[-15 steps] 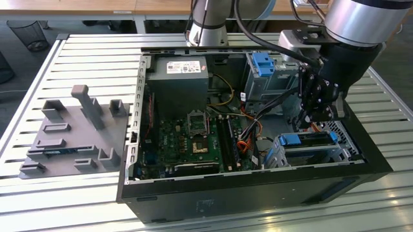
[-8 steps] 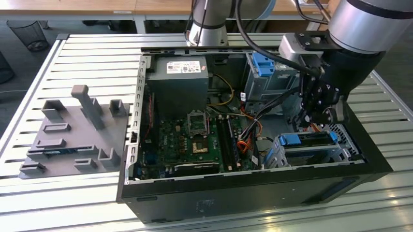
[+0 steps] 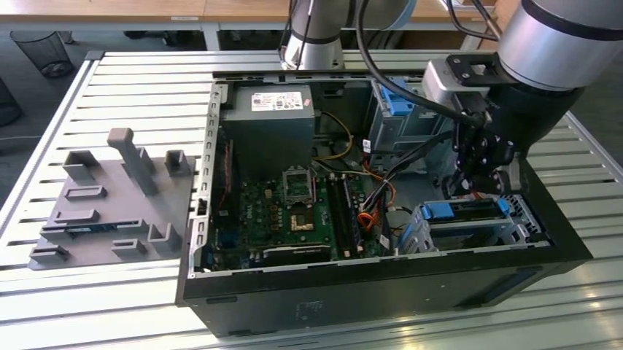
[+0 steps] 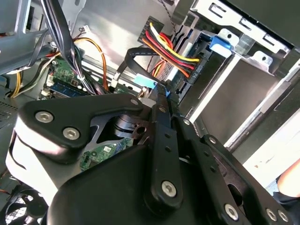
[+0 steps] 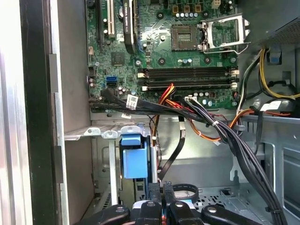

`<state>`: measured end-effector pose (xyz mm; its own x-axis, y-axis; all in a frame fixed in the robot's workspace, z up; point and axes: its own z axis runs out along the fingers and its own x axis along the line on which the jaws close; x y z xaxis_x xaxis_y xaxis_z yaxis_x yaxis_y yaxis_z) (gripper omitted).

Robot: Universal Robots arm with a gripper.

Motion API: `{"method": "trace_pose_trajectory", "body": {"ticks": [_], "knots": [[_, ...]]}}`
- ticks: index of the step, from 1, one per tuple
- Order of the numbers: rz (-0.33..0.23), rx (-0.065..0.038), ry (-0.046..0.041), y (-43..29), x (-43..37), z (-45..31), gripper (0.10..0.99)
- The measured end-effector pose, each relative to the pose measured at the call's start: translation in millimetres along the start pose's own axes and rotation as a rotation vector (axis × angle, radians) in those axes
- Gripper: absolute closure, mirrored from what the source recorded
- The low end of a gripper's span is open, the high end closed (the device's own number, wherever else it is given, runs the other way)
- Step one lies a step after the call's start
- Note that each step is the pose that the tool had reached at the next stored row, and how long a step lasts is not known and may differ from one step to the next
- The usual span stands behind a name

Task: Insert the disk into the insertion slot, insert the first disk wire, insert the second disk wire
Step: 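Insert the second disk wire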

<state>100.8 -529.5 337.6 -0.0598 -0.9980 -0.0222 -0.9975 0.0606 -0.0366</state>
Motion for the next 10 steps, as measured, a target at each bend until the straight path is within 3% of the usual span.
{"method": "trace_pose_trajectory", "body": {"ticks": [10], "knots": [[0.0, 0.0, -0.0004, -0.5, 8.7, 1.6, 0.945]]}}
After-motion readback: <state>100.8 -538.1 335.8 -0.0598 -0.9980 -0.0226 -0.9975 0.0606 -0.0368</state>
